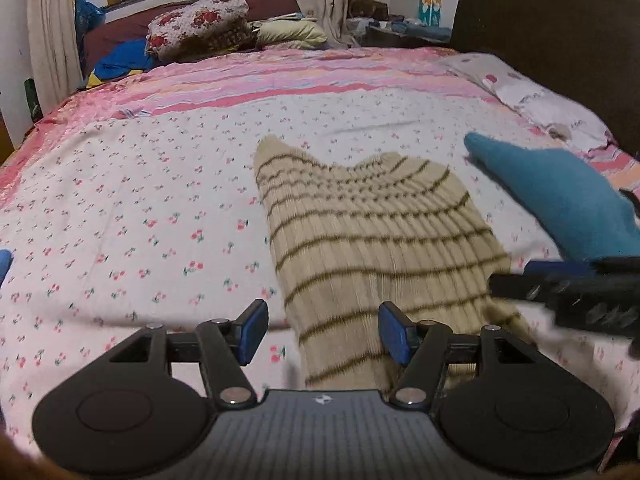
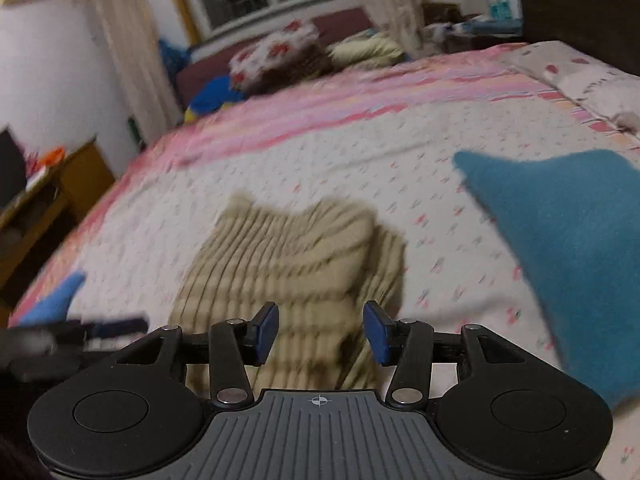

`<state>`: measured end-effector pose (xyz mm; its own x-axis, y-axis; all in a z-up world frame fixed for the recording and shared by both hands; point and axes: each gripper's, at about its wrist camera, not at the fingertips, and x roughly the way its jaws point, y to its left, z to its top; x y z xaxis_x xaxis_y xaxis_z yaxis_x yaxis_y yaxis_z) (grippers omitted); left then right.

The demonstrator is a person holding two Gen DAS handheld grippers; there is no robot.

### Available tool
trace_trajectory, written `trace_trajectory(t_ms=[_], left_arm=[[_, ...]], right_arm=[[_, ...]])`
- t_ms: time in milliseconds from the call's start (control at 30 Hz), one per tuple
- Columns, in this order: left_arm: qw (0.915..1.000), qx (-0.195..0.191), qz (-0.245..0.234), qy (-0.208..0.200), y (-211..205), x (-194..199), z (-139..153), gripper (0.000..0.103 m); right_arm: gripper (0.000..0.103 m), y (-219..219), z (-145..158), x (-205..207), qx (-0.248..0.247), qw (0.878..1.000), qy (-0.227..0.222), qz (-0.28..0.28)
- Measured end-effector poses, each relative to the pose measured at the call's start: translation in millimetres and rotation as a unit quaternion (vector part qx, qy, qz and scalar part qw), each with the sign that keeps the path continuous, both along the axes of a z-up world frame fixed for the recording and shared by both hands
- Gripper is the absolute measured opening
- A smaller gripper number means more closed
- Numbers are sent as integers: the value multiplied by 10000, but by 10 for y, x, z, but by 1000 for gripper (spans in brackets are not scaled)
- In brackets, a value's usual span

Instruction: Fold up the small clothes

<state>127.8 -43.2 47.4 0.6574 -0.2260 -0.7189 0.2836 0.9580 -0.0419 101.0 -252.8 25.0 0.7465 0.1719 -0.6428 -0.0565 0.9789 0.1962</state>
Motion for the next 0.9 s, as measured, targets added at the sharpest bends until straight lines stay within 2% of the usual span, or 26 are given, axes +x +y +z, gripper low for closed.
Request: trace_trajectory(t_ms=[100,167,233,433,500,533,733,900], left_arm=[[10000,28,44,42,14,-99,-21,66],[10000,-25,76,22,58,-162,-2,66],[9999,-35,98,-2,72,-212,18,66],[9998,-114,144,-41,94,-322,58,67],[9998,-110,146,-15,108,-365,49,71],[9998,-104,154,3,115,-391,38,74],[9996,-111,269,54,166,-522,-8,76],[9993,-53,367,44,178,-620,-44,85]], right_arm=[[44,70,-227,82,-381,9982,433,-178],[44,33,-288,75,-354,9972,577,-325],[44,2,-239,16,-216,9977,530,-366],[45,150,-9,-214,-251,9993,139,-253],[45,229,26,-297,-231,9994,81,-243],[45,257,34,-337,-217,9995,64,-235],[45,384,32,-518,-75,9997,26,-211],[45,463,-1,-650,-54,9998,52,-206]])
